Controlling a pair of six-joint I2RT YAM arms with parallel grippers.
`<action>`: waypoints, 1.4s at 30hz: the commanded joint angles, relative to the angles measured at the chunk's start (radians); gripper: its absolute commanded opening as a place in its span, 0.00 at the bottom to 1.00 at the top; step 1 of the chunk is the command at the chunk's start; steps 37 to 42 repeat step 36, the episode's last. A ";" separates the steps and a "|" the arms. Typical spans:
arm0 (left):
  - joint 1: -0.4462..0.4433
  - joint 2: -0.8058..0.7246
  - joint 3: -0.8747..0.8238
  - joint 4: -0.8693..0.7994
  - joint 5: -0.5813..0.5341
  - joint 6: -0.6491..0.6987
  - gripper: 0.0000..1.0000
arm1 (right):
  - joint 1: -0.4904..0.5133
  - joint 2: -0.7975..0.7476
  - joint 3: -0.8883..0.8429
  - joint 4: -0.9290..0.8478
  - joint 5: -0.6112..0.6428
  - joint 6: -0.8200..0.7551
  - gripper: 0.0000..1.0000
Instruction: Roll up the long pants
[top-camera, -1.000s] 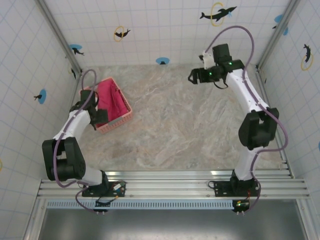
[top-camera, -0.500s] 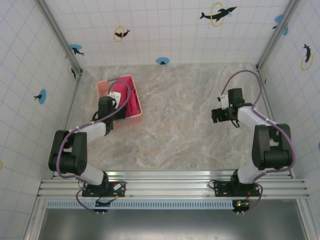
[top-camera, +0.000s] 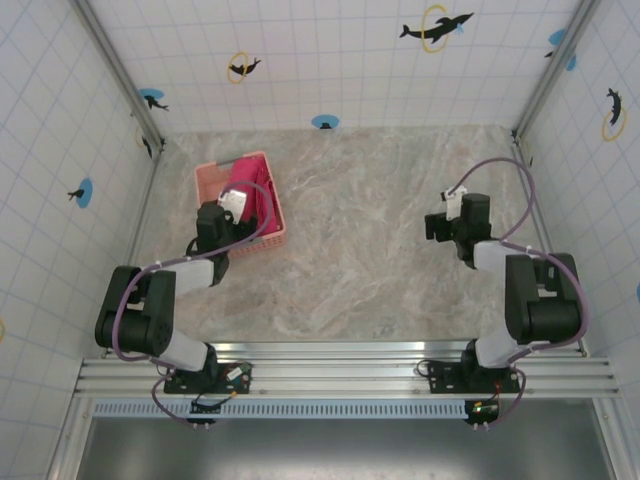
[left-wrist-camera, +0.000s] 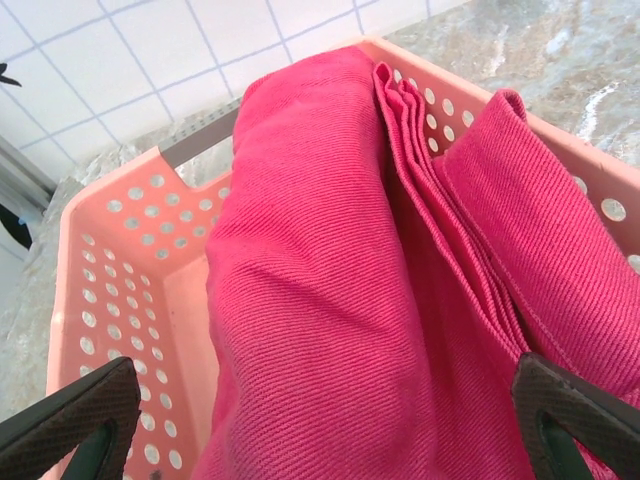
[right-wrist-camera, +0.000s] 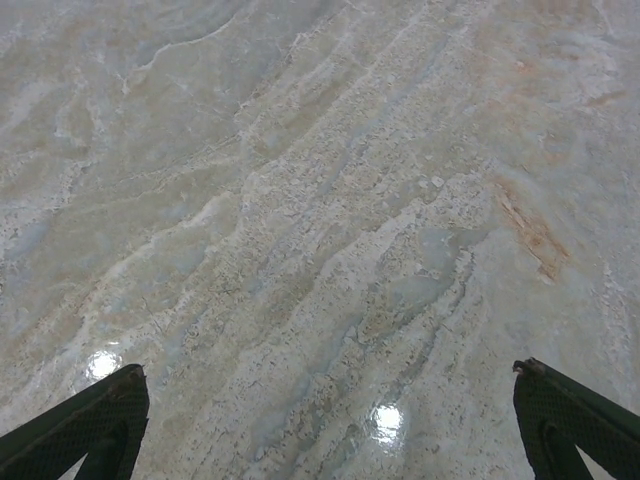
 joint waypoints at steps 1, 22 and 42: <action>0.003 -0.006 -0.022 -0.019 0.042 0.034 0.98 | 0.014 -0.015 -0.029 0.143 0.008 -0.011 0.97; 0.024 0.016 -0.125 0.175 0.086 0.028 0.98 | 0.107 -0.036 -0.218 0.445 0.272 -0.024 0.97; 0.023 0.017 -0.118 0.163 0.106 0.032 0.97 | 0.106 -0.036 -0.218 0.447 0.271 -0.024 0.97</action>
